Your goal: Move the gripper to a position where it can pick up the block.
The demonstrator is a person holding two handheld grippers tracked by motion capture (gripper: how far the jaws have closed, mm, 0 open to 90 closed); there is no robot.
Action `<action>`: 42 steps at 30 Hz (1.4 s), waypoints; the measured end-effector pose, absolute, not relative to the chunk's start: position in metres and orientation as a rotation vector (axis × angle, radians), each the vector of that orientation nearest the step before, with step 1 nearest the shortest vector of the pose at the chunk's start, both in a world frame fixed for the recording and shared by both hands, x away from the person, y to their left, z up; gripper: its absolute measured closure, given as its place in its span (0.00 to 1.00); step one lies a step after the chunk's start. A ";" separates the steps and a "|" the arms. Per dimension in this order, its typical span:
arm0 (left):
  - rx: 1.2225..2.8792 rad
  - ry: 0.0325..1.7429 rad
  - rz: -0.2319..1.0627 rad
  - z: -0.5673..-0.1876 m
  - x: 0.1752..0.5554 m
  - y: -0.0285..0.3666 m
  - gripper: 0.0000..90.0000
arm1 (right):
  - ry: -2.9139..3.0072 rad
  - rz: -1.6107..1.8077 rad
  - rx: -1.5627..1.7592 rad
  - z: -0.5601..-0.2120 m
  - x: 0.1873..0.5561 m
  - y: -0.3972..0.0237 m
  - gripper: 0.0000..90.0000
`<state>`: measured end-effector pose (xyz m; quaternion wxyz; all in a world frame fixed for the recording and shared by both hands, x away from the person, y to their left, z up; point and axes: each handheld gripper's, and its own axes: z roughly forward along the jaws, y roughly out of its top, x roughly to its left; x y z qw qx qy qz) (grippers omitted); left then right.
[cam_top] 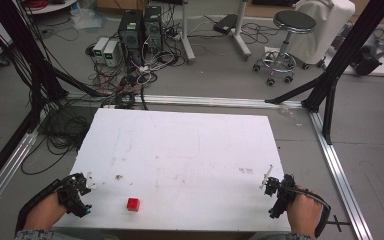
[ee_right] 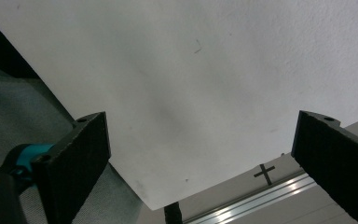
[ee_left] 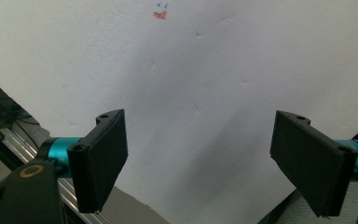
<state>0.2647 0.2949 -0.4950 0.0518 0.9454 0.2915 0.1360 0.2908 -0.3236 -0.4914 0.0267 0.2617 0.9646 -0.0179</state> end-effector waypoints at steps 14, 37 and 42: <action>2.875 0.892 0.412 -0.496 0.264 0.294 0.21 | 2.980 -0.050 0.804 -0.489 0.290 -0.322 0.04; 2.896 0.771 0.418 -0.495 0.261 0.285 0.21 | 2.989 -0.024 0.781 -0.491 0.290 -0.321 0.04; 2.915 0.699 0.431 -0.496 0.259 0.280 0.21 | 2.988 -0.018 0.785 -0.490 0.290 -0.320 0.04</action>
